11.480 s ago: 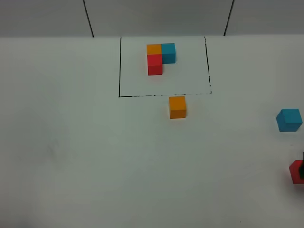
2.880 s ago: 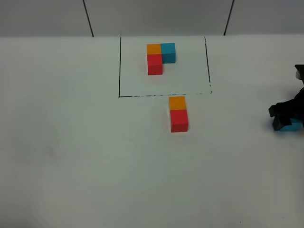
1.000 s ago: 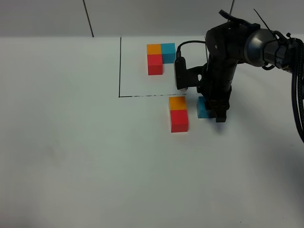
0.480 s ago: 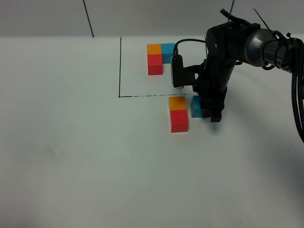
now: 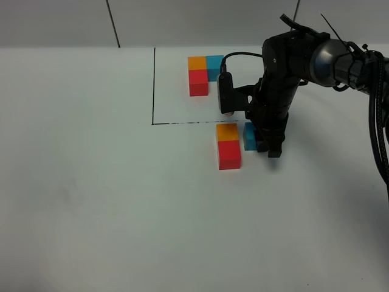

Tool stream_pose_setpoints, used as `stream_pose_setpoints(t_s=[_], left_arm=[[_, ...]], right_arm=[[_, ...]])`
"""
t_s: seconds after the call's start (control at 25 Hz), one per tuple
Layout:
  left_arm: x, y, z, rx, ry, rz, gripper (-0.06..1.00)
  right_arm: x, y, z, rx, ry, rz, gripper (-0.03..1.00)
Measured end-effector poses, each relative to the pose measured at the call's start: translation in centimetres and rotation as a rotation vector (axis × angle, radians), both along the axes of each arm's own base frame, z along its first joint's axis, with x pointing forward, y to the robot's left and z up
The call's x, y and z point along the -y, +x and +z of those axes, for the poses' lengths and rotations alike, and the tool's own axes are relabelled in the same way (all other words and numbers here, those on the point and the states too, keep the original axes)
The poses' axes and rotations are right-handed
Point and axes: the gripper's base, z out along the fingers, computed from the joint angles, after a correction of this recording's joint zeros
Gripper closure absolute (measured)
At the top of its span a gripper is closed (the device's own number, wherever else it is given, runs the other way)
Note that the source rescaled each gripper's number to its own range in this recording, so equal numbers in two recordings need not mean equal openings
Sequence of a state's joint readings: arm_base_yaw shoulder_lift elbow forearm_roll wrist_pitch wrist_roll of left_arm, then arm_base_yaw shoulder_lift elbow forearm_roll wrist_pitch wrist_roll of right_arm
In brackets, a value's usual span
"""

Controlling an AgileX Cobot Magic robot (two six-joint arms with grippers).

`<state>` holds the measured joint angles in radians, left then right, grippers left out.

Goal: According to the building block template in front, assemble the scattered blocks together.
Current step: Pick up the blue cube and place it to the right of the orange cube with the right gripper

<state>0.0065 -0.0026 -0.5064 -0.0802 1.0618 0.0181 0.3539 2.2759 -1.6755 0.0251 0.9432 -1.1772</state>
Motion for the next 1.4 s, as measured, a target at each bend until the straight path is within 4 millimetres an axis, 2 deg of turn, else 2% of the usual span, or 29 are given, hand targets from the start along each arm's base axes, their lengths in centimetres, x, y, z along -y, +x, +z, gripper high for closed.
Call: stream_pose_setpoints(t_s=[0.4, 1.4], left_arm=[[0.0, 0.0, 0.0, 0.0, 0.0, 0.0, 0.39], [0.0, 0.0, 0.0, 0.0, 0.0, 0.0, 0.39]], right_arm=[[-0.7, -0.2, -0.1, 0.013, 0.001, 0.026, 0.96], [-1.0, -0.1, -0.2, 0.012, 0.036, 0.005, 0.96]])
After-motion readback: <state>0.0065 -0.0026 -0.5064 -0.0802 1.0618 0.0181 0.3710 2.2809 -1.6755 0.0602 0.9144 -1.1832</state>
